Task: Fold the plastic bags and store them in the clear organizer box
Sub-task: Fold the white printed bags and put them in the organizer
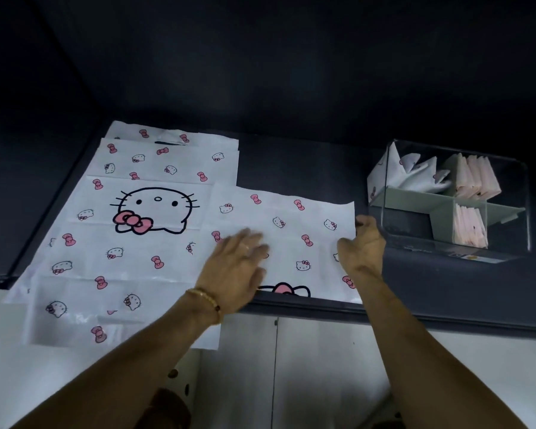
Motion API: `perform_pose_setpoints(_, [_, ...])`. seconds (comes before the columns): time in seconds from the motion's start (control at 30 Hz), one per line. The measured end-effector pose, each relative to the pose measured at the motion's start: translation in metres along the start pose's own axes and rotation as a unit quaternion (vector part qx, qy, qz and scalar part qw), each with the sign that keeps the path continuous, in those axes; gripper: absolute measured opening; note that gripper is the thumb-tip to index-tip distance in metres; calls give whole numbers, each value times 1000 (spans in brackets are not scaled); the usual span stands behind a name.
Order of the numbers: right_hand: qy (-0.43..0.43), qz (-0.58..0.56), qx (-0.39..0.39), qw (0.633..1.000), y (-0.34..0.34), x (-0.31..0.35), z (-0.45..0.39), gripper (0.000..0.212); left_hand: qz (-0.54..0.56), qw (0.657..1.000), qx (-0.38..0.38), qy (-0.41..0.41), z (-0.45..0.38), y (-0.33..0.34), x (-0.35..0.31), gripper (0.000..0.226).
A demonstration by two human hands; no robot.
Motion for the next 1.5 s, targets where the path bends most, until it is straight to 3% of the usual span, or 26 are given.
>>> perform_pose_setpoints(0.1, [-84,114,-41,989,-3,14,19,52,-26,996,81,5,21,33,-6,59])
perform_pose_setpoints(0.2, [-265,238,-98,929,16,38,79,47,-61,993,101,0,25,39,-4,62])
perform_pose_setpoints(0.3, [-383,243,42,891,76,29,141,48,-63,991,115,-2,23,43,-5,66])
perform_pose_setpoints(0.37, [-379,279,96,877,100,12,151,53,-75,989,125,-4,24,47,-2,69])
perform_pose_setpoints(0.57, [-365,397,83,838,70,-25,119,58,-78,991,109,-8,25,46,2,64])
perform_pose_setpoints(0.77, [-337,418,101,838,9,-66,80,54,-69,991,114,-11,24,50,5,62])
perform_pose_setpoints(0.9, [-380,361,77,848,11,-39,97,53,-62,992,114,-10,22,49,5,61])
perform_pose_setpoints(1.0, [-356,327,105,869,23,-33,103,47,-53,991,119,-13,22,51,7,65])
perform_pose_setpoints(1.07, [-359,288,81,884,17,-26,103,36,-47,991,126,-12,22,50,8,72])
perform_pose_setpoints(1.23, [-434,234,-11,870,-1,-1,113,13,-52,992,115,-8,15,38,7,68])
perform_pose_setpoints(1.4, [-346,287,49,892,1,0,93,39,3,996,91,-9,0,18,8,44])
perform_pose_setpoints(1.5, [-270,265,67,923,-10,-4,70,13,82,988,125,-50,-6,9,16,36])
Point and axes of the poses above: each hand's wrist, its own z-axis away from the middle knuckle, its own y-axis out of the palm, x = y × z, the point moved 10 cm from there along -z, towards the middle knuckle, and after that the axes turned 12 degrees about y, right-handed, at the moved point
